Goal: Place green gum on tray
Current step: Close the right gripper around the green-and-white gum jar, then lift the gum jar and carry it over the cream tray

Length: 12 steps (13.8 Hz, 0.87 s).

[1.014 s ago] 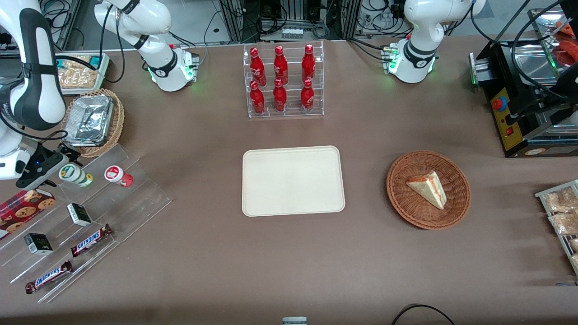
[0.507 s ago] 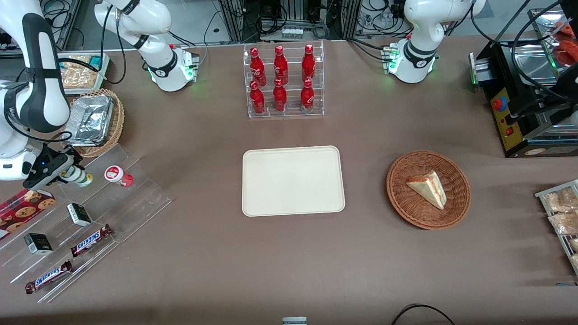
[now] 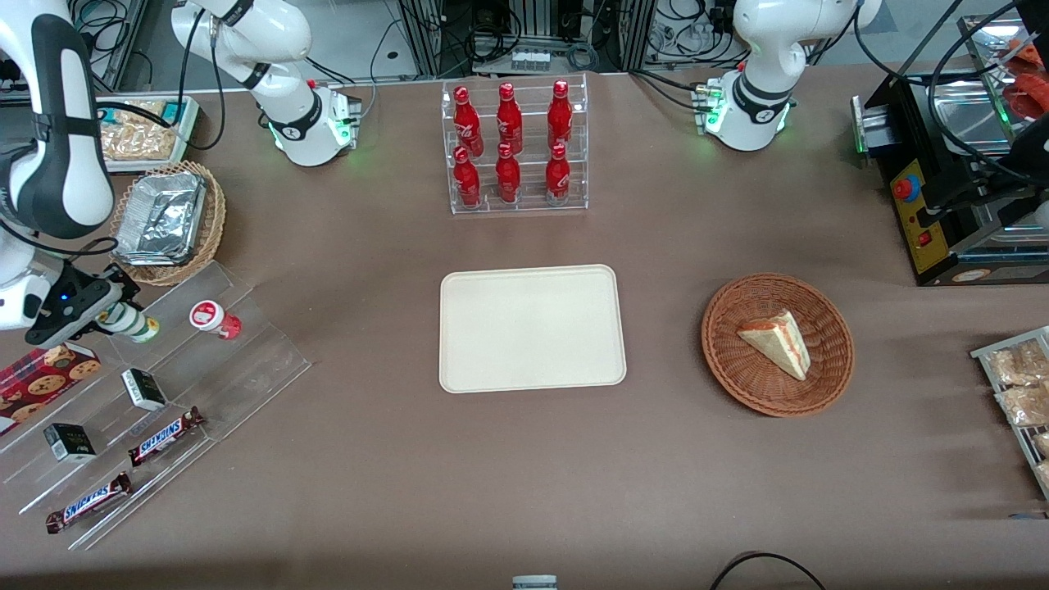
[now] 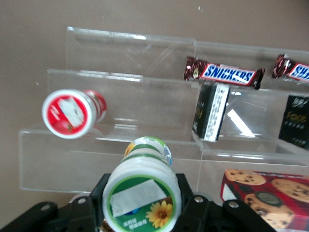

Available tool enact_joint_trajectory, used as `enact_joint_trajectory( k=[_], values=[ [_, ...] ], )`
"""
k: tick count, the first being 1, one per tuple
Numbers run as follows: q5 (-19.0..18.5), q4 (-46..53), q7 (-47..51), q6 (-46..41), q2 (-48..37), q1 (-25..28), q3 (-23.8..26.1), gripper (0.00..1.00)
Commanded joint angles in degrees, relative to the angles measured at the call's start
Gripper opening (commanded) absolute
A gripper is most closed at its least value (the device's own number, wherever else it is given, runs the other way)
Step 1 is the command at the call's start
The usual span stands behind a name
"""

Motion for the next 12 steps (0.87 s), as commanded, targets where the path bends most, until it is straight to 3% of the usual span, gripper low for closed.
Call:
enact_joint_trajectory(
  k=[1, 7, 12],
  values=[
    [-0.12, 5.81, 5.67, -6.41, 0.62, 3.64, 0.1, 0.0],
    [0.14, 10.66, 26.74, -13.19, 2.99, 16.9, 0.1, 0.0],
    [4.97, 13.02, 47.67, -11.53, 9.48, 29.56, 0.1, 0.0]
  ],
)
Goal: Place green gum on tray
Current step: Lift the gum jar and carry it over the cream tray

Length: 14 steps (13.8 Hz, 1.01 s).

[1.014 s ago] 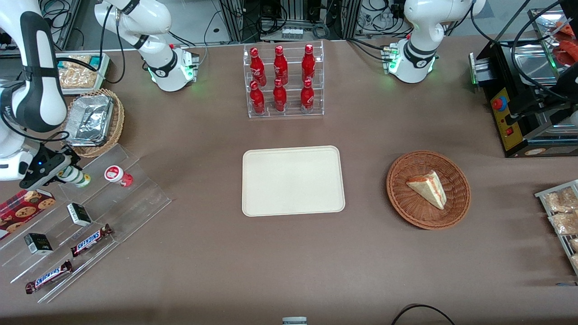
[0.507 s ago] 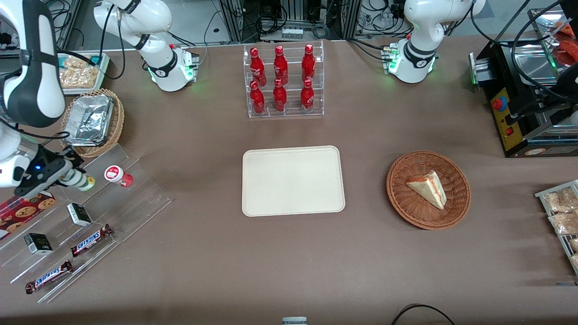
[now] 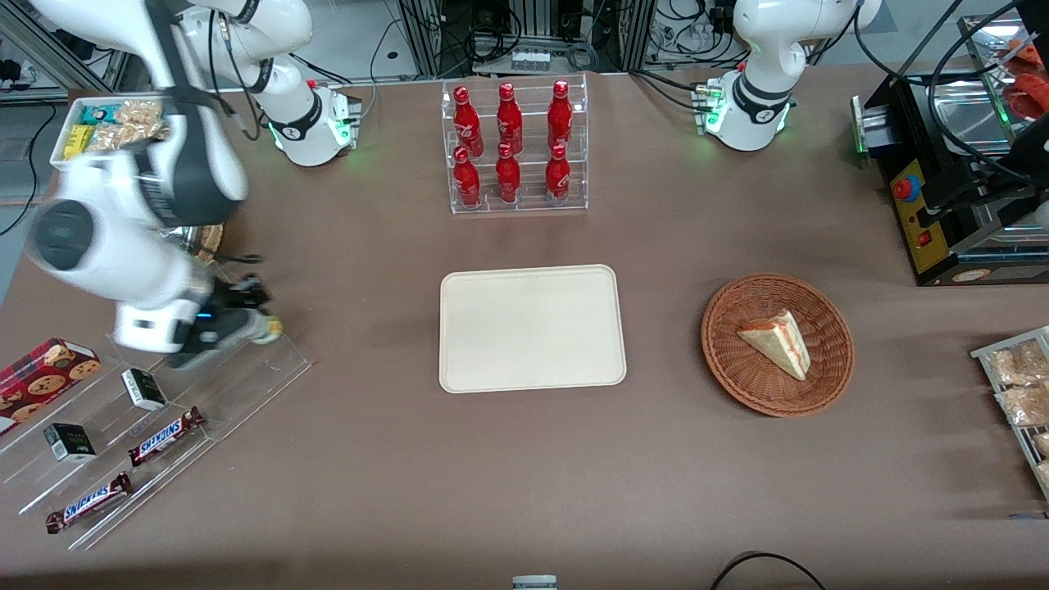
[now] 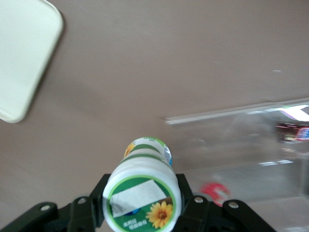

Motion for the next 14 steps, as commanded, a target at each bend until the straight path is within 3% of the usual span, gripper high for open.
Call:
enact_joint_trajectory(
  k=[1, 7, 12, 14],
  values=[
    [2.95, 5.92, 9.22, -0.22, 6.13, 5.25, -0.67, 0.0],
    [4.98, 13.57, 30.92, 4.7, 16.06, 17.73, -0.67, 0.0],
    [4.9, 18.5, 45.08, 8.3, 23.1, 24.77, -0.67, 0.0],
    [7.78, 18.86, 49.49, 11.98, 25.04, 26.53, -0.23, 0.0]
  ],
)
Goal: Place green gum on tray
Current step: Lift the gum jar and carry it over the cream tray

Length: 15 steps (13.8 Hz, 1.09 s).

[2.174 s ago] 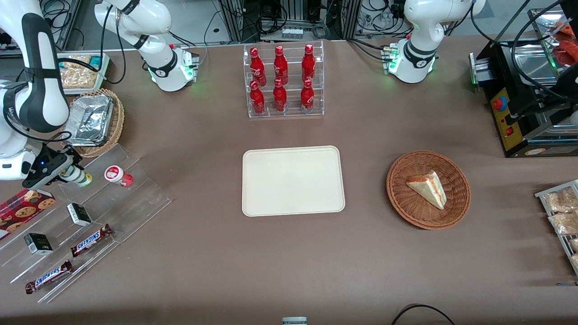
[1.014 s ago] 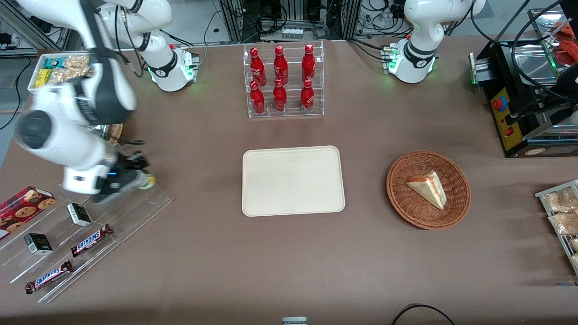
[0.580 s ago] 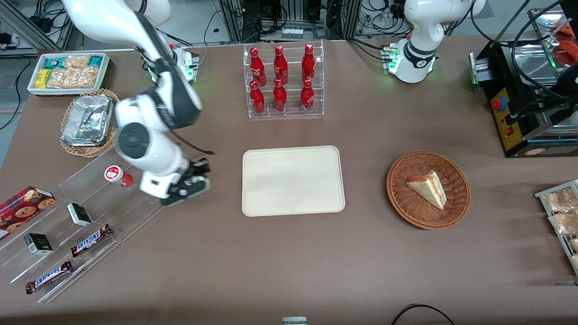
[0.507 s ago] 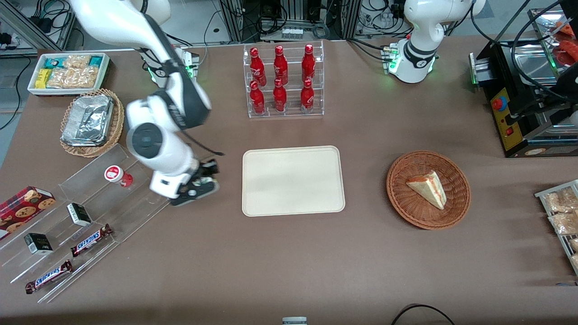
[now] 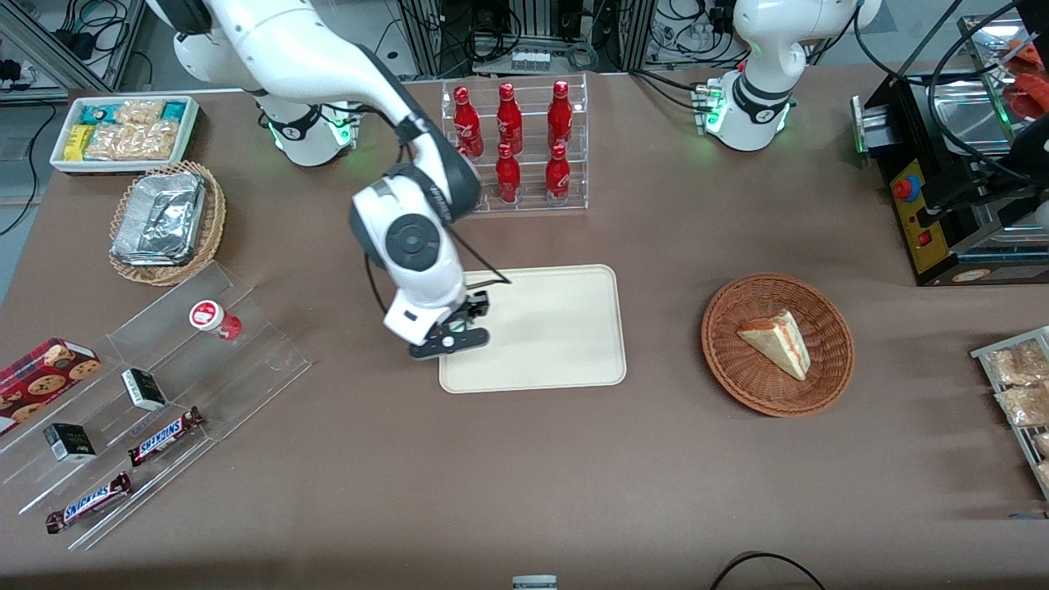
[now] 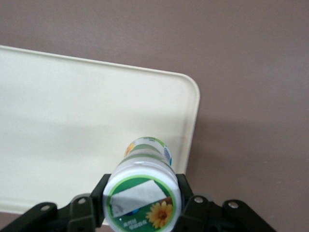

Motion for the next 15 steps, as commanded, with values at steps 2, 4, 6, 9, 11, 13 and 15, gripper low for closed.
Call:
enact_joint_trajectory(
  k=[2, 4, 6, 9, 11, 13, 15],
  values=[
    [6.31, 3.22, 5.34, 4.95, 4.79, 3.22, -0.38, 0.0],
    [6.32, 4.36, 8.24, 6.89, 6.99, 5.15, -0.38, 0.0],
    [6.05, 5.24, 9.74, 8.21, 8.75, 6.39, -0.46, 0.0],
    [5.88, 5.5, 10.89, 9.97, 10.25, 7.35, -0.46, 0.0],
    [5.7, 6.21, 11.24, 10.15, 11.48, 7.71, -0.64, 0.0],
    [5.44, 6.38, 11.33, 10.76, 12.27, 7.88, -0.73, 0.0],
    [3.86, 6.3, 11.33, 10.94, 12.89, 8.06, -0.73, 0.48]
  ],
)
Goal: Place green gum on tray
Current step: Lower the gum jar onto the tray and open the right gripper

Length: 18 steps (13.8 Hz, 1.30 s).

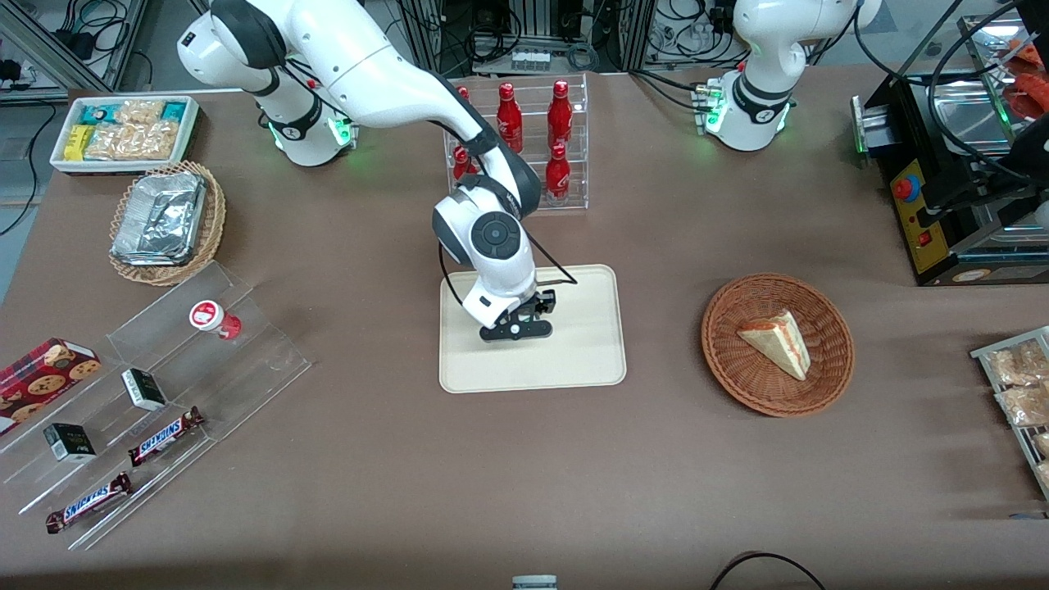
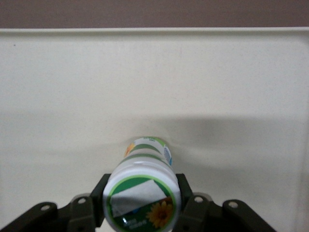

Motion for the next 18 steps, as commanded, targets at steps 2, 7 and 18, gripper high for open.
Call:
enact_joint_trajectory(
  k=[2, 7, 18],
  values=[
    [-1.62, 2.33, 0.8, 1.12, 2.21, 0.73, -0.75, 1.0],
    [-3.47, 2.33, 0.63, 1.39, 2.13, 0.81, -0.66, 1.0],
    [-6.63, 2.15, -3.83, -4.05, -2.52, -0.5, -0.92, 1.0]
  ],
)
